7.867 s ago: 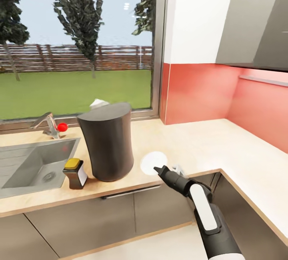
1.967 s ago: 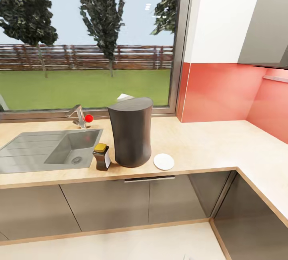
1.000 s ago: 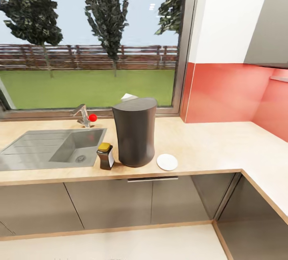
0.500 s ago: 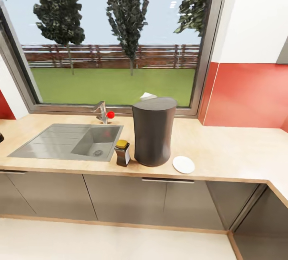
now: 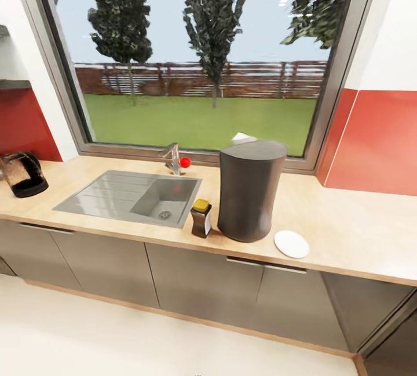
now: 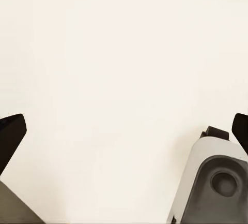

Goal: Set up a coffee station on the kitchen countertop: keep the coffee maker on the countertop, move the bottle of coffee from the kitchen shelf to the counter next to the coffee maker, place a paper coffee filter on top of the coffee maker, put the saucer next to the coffee maker with the coffee cup on the saucer, and place the electric kettle next to the coffee maker.

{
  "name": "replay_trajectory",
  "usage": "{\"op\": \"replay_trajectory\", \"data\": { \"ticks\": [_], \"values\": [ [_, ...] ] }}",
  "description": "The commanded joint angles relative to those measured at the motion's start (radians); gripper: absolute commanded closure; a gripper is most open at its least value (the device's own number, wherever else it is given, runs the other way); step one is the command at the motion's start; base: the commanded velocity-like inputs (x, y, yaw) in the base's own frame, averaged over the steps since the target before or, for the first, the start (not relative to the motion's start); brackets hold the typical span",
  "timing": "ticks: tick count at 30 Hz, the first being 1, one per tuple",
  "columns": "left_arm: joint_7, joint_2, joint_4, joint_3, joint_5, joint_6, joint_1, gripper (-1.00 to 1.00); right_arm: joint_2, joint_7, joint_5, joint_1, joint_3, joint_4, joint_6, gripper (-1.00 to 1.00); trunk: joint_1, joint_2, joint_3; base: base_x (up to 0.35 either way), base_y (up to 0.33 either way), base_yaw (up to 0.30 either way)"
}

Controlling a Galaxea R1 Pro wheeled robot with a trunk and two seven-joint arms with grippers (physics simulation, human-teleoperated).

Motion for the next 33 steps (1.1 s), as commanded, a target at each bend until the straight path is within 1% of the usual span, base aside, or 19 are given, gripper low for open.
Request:
{"op": "replay_trajectory", "data": {
  "ticks": [1,8,21,28,33],
  "values": [
    [0.000,0.000,0.001,-0.001,0.011,-0.006,-0.001,-1.00,0.000,-0.005,-0.008,0.000,0.009,-0.002,0.006,-1.00,0.001,-0.002,-0.003,0.000,0.000,0.275],
    [-0.001,0.000,0.012,-0.001,0.010,-0.007,-0.001,-1.00,0.002,-0.004,-0.008,0.000,0.009,-0.002,0.006,-1.00,0.001,-0.002,-0.007,0.000,0.000,0.275],
    [-0.001,0.000,0.013,-0.001,0.012,-0.009,-0.001,-1.00,0.002,-0.004,-0.008,0.001,0.009,-0.002,0.006,-1.00,0.001,-0.002,-0.008,0.000,0.007,0.280],
    [-0.001,0.000,0.014,-0.001,0.012,-0.009,-0.001,-1.00,0.001,-0.006,-0.009,0.001,0.009,-0.002,0.006,-1.00,0.001,-0.002,-0.008,0.010,0.237,0.281],
    [-0.001,-0.001,0.015,-0.001,0.012,-0.009,-0.001,-1.00,0.001,-0.007,-0.009,0.001,0.008,-0.002,0.007,-1.00,0.001,-0.002,-0.008,0.124,0.304,0.281]
  ]
}}
